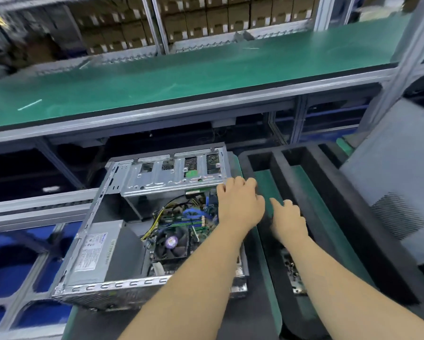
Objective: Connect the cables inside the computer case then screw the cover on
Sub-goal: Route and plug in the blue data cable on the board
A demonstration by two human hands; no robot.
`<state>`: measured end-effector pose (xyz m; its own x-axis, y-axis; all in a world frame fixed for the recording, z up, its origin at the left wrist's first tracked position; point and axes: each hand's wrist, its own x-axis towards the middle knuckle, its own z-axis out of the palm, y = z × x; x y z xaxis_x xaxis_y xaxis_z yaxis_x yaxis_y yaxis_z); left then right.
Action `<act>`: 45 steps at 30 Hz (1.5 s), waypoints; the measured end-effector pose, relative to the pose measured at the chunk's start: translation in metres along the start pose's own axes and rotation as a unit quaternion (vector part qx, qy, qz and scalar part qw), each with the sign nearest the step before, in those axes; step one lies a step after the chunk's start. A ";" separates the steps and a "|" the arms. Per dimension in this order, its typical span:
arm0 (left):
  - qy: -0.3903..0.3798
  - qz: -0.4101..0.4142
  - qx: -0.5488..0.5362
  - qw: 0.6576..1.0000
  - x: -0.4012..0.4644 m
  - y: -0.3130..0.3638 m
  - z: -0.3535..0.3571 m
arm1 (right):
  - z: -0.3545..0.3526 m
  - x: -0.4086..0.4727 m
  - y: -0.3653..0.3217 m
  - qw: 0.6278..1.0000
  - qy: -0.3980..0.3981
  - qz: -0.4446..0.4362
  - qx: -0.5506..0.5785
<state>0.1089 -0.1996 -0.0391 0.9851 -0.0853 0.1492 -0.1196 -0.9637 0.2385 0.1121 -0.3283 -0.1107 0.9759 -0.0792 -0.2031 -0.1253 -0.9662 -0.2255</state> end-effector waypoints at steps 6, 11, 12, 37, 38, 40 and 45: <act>0.010 0.011 0.086 0.996 0.003 0.002 0.010 | 0.027 0.019 0.025 0.994 -0.077 -0.038 -0.065; 0.050 -0.010 0.050 0.997 0.000 0.001 0.011 | 0.035 0.024 0.027 0.996 -0.083 -0.018 -0.035; 0.055 -0.011 0.047 0.997 0.000 0.001 0.011 | 0.037 0.024 0.026 0.996 -0.083 -0.011 -0.030; 0.146 -0.140 -0.510 0.836 -0.028 -0.020 -0.012 | -0.095 -0.032 -0.078 0.609 0.187 -0.134 0.759; 0.147 -0.129 -0.533 0.823 -0.030 -0.029 -0.016 | -0.100 -0.036 -0.084 0.572 0.176 -0.146 0.788; 0.159 -0.111 -0.569 0.799 -0.034 -0.052 -0.026 | -0.103 -0.046 -0.100 0.524 0.140 -0.171 0.823; 0.208 -0.139 -0.522 0.815 -0.046 -0.118 -0.047 | -0.081 -0.064 -0.145 0.483 0.072 -0.136 0.862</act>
<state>0.0722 -0.0705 -0.0284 0.8912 0.4015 0.2111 -0.1533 -0.1714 0.9732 0.0818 -0.2030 0.0122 0.9850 -0.1426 0.0970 0.1690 0.6848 -0.7089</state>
